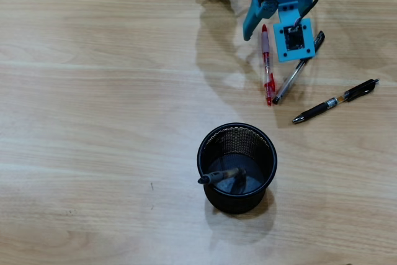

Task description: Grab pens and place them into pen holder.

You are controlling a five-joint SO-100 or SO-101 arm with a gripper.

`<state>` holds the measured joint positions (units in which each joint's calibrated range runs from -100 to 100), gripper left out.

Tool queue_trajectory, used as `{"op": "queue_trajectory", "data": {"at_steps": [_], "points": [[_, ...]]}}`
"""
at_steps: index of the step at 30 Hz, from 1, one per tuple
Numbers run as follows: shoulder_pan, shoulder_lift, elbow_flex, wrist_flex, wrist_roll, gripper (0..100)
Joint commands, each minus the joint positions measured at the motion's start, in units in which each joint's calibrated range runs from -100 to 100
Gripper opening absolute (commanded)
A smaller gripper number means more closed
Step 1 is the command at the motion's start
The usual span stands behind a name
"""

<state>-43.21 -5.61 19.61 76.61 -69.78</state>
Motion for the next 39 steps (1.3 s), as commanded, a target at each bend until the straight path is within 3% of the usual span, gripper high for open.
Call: {"op": "queue_trajectory", "data": {"at_steps": [1,13,21,30,39], "points": [[1.28,2.08,-2.23,-0.94,-0.54,30],[1.28,4.46,18.58,-33.01,-1.06,30],[0.73,4.46,22.2,-33.01,-3.68,29],[0.92,4.38,22.38,-32.83,-3.68,6],[0.82,4.38,22.47,-32.74,-3.62,2]]}}
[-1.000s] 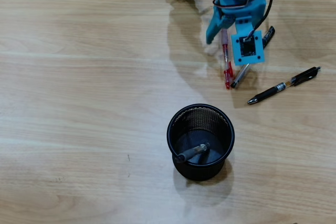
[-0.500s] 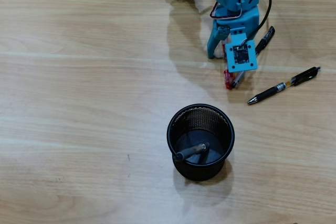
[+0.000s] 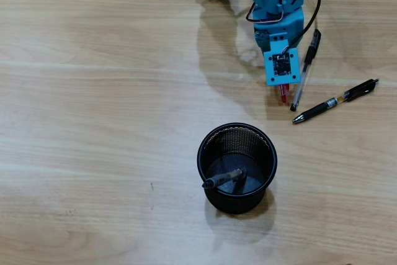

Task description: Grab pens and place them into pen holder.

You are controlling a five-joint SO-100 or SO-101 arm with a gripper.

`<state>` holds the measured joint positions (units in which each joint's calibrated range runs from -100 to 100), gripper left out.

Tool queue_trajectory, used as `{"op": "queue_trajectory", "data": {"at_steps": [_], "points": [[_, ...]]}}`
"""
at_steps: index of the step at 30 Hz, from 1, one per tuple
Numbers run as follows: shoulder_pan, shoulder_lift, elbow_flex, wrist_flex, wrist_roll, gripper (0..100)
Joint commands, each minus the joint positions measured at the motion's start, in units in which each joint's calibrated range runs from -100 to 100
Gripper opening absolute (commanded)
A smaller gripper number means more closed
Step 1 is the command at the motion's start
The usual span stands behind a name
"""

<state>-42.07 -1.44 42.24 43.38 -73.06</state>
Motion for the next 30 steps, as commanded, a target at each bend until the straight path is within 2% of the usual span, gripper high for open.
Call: {"op": "queue_trajectory", "data": {"at_steps": [1,5,8,13,16,19,25,26,30], "points": [[-0.14,0.21,-0.15,0.5,-0.14,2],[0.41,-1.57,-0.15,1.41,0.07,2],[1.97,-5.99,-1.15,7.88,0.49,2],[8.37,-15.5,-2.96,17.9,6.2,2],[12.67,-21.27,-4.86,20.27,9.81,2],[16.42,-26.71,-9.48,19.63,13.79,2],[17.79,-29.09,-22.96,18.63,16.88,2],[17.88,-29.0,-24.68,17.08,17.45,2],[18.06,-27.73,-26.4,-0.78,19.55,2]]}}
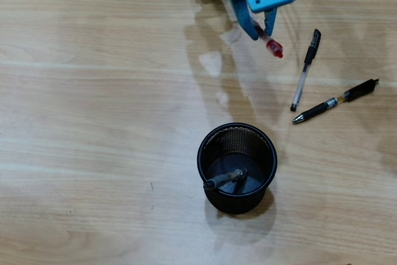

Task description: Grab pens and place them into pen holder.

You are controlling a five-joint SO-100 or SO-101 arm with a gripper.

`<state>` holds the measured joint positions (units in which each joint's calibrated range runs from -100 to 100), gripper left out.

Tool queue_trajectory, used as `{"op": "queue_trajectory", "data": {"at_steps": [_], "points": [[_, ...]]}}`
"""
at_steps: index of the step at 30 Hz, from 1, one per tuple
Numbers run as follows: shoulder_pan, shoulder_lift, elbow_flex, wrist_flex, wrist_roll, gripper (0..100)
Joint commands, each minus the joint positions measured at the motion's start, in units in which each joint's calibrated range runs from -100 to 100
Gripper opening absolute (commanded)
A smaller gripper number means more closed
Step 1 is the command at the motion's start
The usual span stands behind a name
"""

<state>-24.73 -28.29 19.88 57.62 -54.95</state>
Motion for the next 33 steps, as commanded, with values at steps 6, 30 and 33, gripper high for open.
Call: {"op": "queue_trajectory", "data": {"at_steps": [6,30,33], "points": [[1.45,6.0,-4.4,-37.8,2.65,2],[11.97,40.99,-12.27,-81.72,2.65,2],[11.88,42.6,-13.9,-81.72,2.65,2]]}}
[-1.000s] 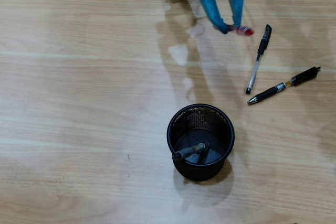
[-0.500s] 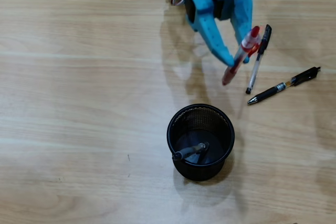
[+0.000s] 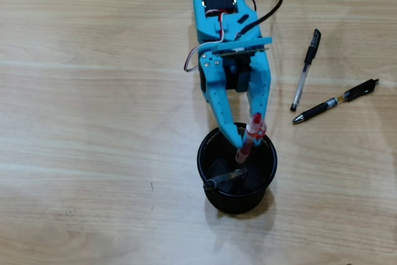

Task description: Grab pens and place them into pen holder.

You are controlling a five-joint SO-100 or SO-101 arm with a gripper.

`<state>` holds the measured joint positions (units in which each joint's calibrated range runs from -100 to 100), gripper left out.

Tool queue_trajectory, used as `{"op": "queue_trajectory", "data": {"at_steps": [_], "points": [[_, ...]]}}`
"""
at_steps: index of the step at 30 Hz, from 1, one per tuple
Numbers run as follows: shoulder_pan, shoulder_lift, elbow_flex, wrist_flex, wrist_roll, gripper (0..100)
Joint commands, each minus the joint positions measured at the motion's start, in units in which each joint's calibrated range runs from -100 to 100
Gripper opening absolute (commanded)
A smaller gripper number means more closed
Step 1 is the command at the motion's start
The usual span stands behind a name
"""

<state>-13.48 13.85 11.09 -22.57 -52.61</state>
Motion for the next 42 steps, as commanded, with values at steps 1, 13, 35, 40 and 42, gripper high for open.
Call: {"op": "queue_trajectory", "data": {"at_steps": [1,13,35,40,42], "points": [[0.63,0.72,-5.39,-1.53,0.31,2],[0.18,0.8,-4.85,-1.25,0.31,18],[-6.5,-21.19,-5.12,47.31,5.65,2],[-11.25,-26.63,-4.76,59.88,4.13,2],[-13.17,-27.73,-4.67,64.71,2.51,2]]}}
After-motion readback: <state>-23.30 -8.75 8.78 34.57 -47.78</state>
